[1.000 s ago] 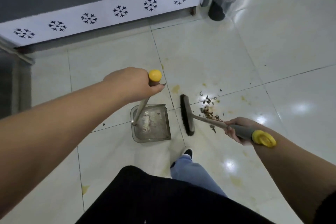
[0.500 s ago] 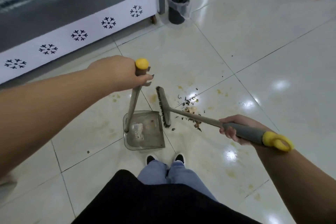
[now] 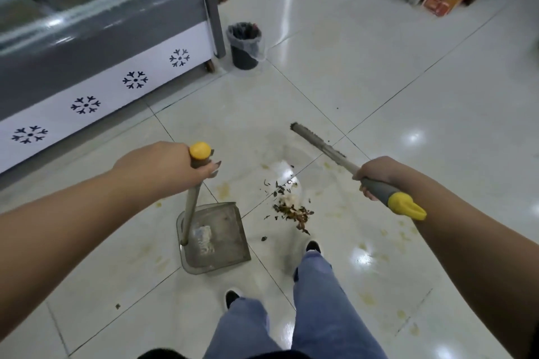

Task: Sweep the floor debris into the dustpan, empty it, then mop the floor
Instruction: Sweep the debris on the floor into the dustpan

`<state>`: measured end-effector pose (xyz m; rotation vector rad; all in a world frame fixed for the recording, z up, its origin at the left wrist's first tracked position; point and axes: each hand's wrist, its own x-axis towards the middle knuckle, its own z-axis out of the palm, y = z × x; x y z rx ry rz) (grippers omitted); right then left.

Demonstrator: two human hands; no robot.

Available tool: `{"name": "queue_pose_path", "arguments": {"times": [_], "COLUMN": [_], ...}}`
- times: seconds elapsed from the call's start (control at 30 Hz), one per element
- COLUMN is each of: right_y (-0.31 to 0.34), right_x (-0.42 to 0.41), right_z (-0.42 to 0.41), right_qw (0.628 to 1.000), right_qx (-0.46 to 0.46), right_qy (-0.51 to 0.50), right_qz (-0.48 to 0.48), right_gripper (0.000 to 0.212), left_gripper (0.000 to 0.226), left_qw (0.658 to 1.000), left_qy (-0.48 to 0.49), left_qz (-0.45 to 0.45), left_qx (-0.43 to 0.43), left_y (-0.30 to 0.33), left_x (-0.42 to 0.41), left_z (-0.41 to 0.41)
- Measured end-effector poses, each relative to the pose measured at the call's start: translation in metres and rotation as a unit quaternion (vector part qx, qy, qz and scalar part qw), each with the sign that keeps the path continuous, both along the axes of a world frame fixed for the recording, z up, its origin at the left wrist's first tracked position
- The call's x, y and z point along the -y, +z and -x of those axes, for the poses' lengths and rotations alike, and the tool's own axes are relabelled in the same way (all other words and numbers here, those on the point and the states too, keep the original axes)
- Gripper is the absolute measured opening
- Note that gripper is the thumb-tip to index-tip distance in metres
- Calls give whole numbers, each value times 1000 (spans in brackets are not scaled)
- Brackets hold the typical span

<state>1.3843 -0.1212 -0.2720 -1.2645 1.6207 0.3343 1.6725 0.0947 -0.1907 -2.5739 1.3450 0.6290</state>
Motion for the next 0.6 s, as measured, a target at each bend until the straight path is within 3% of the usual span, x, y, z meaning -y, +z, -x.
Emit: {"name": "queue_pose_path", "arguments": {"times": [0.17,0.3,0.4,0.47,0.53,0.6], "right_y": [-31,-61,-85,-101,-116,-132], "right_x": [83,132,160,169,170,160], "right_z": [-12,-20,-17,-19,-25,-29], "right_qw": [995,989,981,982,984,985], "right_qx": [49,87,89,70,52,18], "right_qy": [-83,-115,-153,-143,-104,-38], "right_qz": [-16,-27,-75,-102,-135,-165], "right_gripper": [20,41,41,32,9,21], "left_gripper": [64,59,59,58,56,58], "left_qw": [998,994,993,992,992,993], "left_qy": [54,99,113,111,100,90], "left_qz": [-20,-25,-31,-48,-61,-70], "left_qx": [16,26,19,28,35,36], "left_y": [5,-2,-5,-9,-12,-13], "left_x": [51,82,102,112,120,126], "left_z": [5,19,30,37,39,39]}}
